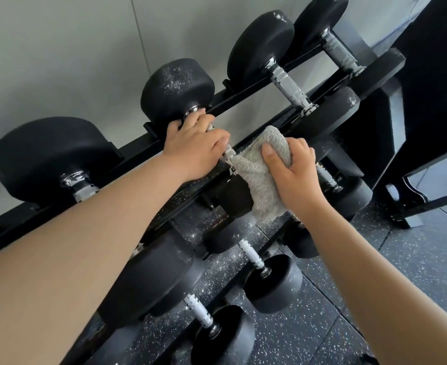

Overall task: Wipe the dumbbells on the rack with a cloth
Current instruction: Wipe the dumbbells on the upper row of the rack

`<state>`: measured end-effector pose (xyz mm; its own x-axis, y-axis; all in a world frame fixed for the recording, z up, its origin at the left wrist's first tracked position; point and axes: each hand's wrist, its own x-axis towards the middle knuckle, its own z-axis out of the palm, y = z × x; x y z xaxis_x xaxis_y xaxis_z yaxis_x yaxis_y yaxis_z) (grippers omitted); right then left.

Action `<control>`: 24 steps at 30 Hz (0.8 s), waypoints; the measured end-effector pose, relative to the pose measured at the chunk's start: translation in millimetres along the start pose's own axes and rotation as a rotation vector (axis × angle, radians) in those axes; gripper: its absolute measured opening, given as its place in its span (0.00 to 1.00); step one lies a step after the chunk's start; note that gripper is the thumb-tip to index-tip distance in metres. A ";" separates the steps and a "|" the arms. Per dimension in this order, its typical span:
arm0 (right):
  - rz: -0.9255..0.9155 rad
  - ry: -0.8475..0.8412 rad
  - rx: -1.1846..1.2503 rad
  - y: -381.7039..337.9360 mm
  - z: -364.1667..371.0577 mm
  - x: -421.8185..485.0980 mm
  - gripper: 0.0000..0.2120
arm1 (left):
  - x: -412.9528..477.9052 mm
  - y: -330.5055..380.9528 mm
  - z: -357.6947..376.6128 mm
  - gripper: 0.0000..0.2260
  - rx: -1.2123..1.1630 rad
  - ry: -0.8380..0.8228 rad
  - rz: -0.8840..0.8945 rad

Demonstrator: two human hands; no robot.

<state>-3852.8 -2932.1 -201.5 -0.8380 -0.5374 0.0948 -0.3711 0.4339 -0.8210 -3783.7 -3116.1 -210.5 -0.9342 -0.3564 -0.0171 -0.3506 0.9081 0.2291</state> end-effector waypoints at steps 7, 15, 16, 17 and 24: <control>0.138 -0.070 0.174 -6.0 -2.3 30.3 0.08 | 1.4 18.3 -7.4 0.21 -0.183 -0.028 -0.155; 0.146 0.009 0.247 -26.3 11.6 61.4 0.13 | 11.5 44.5 -8.7 0.33 -0.870 -0.060 -0.359; 0.153 0.010 0.278 -30.4 15.0 66.1 0.14 | 15.8 41.3 -1.3 0.33 -0.980 -0.004 -0.377; 0.171 0.010 0.308 -33.8 16.9 68.9 0.16 | 19.7 39.4 5.4 0.32 -1.058 0.040 -0.401; 0.195 -0.015 0.351 -38.7 26.3 77.3 0.17 | 17.0 38.1 -0.8 0.23 -1.080 0.220 -0.403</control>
<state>-3892.7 -3009.5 -177.2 -0.8724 -0.4809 -0.0874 -0.0445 0.2563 -0.9656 -3812.9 -3087.8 -201.3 -0.6998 -0.7019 -0.1328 -0.2815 0.1001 0.9543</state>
